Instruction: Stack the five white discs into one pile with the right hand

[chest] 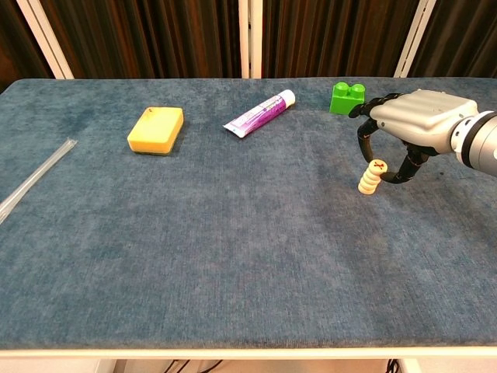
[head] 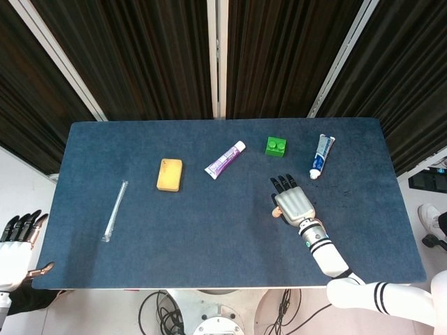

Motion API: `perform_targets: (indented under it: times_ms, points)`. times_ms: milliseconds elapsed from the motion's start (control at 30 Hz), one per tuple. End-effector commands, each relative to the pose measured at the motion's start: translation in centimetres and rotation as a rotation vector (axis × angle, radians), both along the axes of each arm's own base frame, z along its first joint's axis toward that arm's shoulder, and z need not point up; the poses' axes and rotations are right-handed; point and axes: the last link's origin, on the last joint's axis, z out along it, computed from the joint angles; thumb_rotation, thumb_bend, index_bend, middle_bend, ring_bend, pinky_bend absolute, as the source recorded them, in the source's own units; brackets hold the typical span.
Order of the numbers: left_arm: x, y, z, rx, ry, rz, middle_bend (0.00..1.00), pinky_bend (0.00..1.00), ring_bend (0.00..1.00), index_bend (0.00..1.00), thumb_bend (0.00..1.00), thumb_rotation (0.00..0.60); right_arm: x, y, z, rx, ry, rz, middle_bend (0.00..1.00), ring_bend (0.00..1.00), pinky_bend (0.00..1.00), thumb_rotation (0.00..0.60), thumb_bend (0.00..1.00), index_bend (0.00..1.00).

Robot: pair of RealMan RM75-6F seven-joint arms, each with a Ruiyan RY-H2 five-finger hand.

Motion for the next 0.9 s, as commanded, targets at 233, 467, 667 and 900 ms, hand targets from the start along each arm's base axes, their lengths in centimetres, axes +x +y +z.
perform_targets:
  times_ms: [233,467,667,900]
  points:
    - [0.0,0.0,0.0,0.000,-0.002,0.002,0.00,0.00,0.00,0.00,0.03,0.600,-0.1,0.0,0.1,0.003,0.003,-0.004,0.06,0.00,0.00,0.600,0.24,0.45]
    - [0.0,0.0,0.0,0.002,-0.004,0.001,0.00,0.00,0.00,0.00,0.03,0.600,0.0,0.1,0.3,0.004,-0.006,-0.004,0.06,0.00,0.00,0.600,0.24,0.43]
    - [0.1,0.0,0.0,0.001,-0.004,0.002,0.00,0.00,0.00,0.00,0.03,0.600,-0.5,0.3,1.2,-0.019,-0.014,-0.009,0.05,0.00,0.00,0.600,0.23,0.41]
    - [0.1,-0.1,-0.1,0.004,-0.006,0.000,0.00,0.00,0.00,0.00,0.03,0.600,-2.5,1.7,2.5,-0.043,-0.035,-0.048,0.04,0.00,0.00,0.600,0.23,0.37]
